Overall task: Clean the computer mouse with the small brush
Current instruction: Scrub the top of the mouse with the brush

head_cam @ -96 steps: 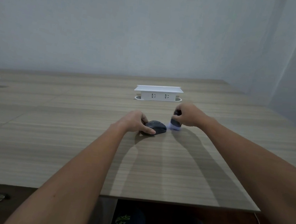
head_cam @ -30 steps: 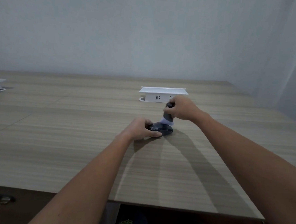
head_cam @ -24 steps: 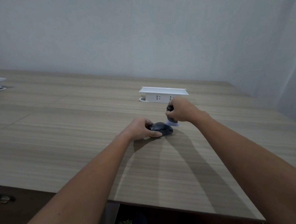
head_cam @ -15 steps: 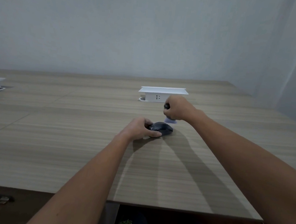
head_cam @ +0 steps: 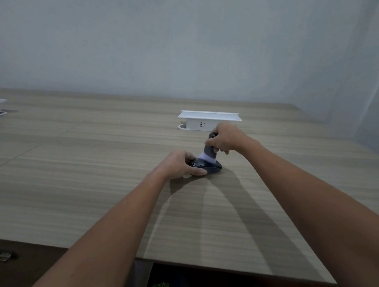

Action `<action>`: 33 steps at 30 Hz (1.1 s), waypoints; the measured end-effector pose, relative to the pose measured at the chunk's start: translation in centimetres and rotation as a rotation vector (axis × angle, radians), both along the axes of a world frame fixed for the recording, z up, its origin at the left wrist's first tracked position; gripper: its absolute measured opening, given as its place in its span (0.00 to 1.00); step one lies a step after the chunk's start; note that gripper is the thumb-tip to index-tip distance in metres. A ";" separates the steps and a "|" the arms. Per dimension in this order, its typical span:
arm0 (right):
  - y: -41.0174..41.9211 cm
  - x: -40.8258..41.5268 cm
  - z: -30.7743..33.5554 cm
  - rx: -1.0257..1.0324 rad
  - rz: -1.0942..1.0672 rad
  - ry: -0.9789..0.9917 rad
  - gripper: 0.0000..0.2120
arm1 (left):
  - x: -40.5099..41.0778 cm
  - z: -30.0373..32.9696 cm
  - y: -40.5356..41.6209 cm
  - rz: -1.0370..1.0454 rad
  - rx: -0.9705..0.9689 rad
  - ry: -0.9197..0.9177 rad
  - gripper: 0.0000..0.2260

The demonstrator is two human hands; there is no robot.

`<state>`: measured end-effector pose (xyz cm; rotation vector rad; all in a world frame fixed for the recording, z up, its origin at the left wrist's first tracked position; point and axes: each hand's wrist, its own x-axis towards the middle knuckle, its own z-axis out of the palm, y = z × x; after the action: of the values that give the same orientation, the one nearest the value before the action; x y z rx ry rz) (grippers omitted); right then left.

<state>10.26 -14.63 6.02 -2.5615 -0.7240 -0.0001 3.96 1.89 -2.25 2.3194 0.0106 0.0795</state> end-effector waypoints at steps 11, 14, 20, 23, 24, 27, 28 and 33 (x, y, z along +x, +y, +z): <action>-1.6 -0.4 -0.4 -0.029 -0.069 -0.044 0.11 | 0.1 -0.3 0.0 -0.005 -0.015 -0.008 0.17; -1.9 -0.4 -0.8 0.109 -0.007 -0.010 0.09 | 0.0 -0.4 0.0 0.004 -0.017 -0.002 0.18; -2.8 0.0 -1.7 0.137 -0.051 -0.037 0.09 | -0.1 -0.4 -0.2 0.013 -0.009 -0.011 0.18; -3.0 -0.5 -1.9 0.276 0.018 0.032 0.08 | 0.0 -0.5 0.0 0.009 -0.008 -0.024 0.18; -3.1 -0.6 -1.9 0.274 0.035 0.056 0.08 | 0.0 -0.5 0.0 0.007 -0.005 -0.028 0.18; -3.8 0.0 -2.4 0.154 -0.034 -0.011 0.09 | 0.0 -0.5 0.0 0.006 0.001 -0.033 0.18; -4.1 0.1 -2.5 0.148 -0.063 -0.053 0.10 | 0.0 -0.5 0.0 0.005 0.007 -0.033 0.18; -5.1 -0.4 -3.7 0.318 0.041 0.019 0.09 | 0.1 -0.3 0.3 -0.028 0.039 -0.031 0.16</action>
<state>9.83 -19.76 2.34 -2.2412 -0.7073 -0.0715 4.06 2.14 -2.53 2.3561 -0.0389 0.1019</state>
